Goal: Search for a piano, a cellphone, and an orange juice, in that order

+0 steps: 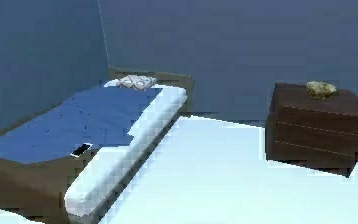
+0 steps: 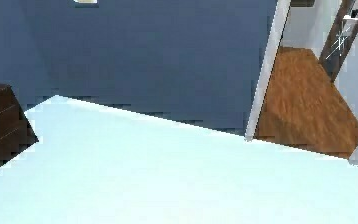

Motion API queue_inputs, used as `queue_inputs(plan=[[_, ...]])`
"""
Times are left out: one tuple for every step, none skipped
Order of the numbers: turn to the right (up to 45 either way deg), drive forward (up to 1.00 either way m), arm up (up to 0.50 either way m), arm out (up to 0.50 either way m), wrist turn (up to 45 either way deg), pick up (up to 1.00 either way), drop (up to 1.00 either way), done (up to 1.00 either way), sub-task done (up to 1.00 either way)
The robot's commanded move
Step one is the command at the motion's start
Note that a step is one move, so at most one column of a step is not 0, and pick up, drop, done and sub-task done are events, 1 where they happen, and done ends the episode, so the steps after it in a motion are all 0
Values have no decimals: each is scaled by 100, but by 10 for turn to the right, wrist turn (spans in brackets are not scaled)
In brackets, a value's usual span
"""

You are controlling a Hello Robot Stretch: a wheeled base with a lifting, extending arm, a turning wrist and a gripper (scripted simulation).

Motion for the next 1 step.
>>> queue_inputs(plan=[[-270, 0, 0, 0, 0, 0, 0, 0, 0]])
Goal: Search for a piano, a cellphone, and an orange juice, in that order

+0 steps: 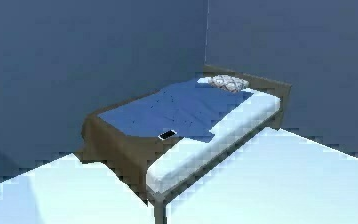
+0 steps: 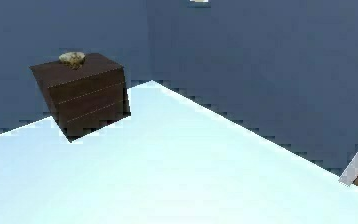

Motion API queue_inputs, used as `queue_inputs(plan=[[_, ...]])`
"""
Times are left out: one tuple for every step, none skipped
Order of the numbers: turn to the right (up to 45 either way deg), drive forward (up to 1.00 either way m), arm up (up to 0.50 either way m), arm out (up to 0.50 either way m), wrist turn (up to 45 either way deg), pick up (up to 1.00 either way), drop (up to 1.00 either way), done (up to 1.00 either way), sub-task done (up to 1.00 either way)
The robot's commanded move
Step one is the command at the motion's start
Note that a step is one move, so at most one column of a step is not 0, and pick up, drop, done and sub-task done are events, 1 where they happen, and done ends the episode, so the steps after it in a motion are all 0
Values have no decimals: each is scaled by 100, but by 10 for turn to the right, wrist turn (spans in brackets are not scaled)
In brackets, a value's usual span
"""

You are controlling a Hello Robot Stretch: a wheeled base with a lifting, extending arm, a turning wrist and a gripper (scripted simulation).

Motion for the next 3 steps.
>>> queue_inputs(plan=[[0, 40, 0, 0, 0, 0, 0, 0, 0], [0, 0, 0, 0, 0, 0, 0, 0, 100], [450, 0, 0, 0, 0, 0, 0, 0, 0]])
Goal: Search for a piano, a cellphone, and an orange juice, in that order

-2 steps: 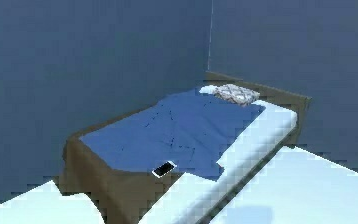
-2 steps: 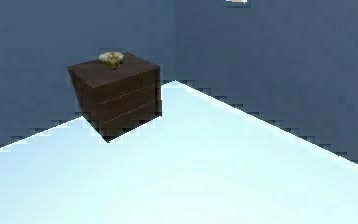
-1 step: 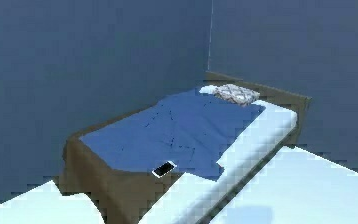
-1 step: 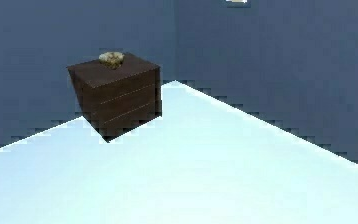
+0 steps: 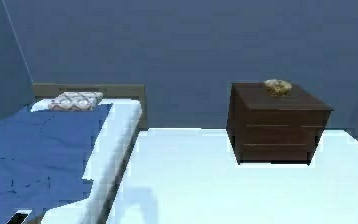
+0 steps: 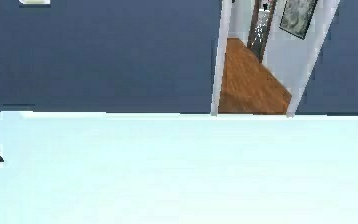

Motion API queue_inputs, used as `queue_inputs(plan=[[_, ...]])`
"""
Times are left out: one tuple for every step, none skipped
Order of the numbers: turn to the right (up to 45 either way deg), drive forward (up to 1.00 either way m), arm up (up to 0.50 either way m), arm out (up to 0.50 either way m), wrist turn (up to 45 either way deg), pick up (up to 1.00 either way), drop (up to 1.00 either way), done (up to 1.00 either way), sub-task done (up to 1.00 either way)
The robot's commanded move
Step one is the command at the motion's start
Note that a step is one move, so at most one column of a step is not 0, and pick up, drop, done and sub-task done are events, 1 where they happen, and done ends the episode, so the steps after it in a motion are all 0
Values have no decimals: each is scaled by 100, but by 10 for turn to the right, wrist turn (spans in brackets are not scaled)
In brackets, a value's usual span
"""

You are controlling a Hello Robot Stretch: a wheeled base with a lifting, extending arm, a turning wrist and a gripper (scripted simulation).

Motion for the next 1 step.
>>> queue_inputs(plan=[[450, 0, 0, 0, 0, 0, 0, 0, 0]])
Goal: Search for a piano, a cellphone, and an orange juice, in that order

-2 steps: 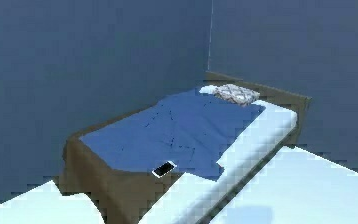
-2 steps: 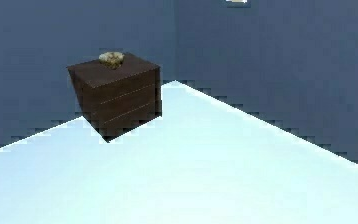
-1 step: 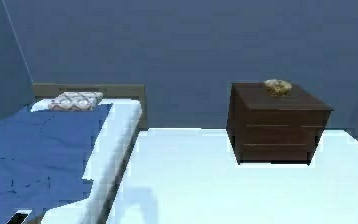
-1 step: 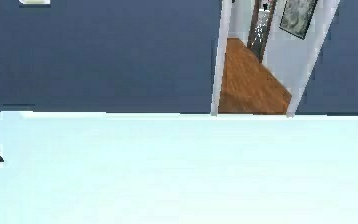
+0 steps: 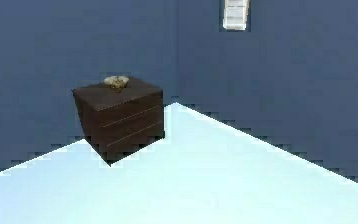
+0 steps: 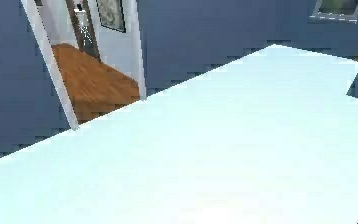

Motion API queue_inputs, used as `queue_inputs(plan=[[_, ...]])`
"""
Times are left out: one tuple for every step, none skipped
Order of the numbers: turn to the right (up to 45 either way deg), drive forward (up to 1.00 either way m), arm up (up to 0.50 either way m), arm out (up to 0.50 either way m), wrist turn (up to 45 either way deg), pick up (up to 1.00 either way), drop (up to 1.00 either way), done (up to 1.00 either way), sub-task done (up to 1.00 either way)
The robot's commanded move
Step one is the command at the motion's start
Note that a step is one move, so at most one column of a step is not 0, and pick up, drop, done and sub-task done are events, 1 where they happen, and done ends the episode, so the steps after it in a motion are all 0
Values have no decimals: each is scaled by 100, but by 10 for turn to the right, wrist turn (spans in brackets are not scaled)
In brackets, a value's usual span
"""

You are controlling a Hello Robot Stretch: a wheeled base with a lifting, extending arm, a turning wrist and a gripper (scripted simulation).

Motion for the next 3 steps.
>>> queue_inputs(plan=[[450, 0, 0, 0, 0, 0, 0, 0, 0], [270, 0, 0, 0, 0, 0, 0, 0, 0], [0, 100, 0, 0, 0, 0, 0, 0, 0]])
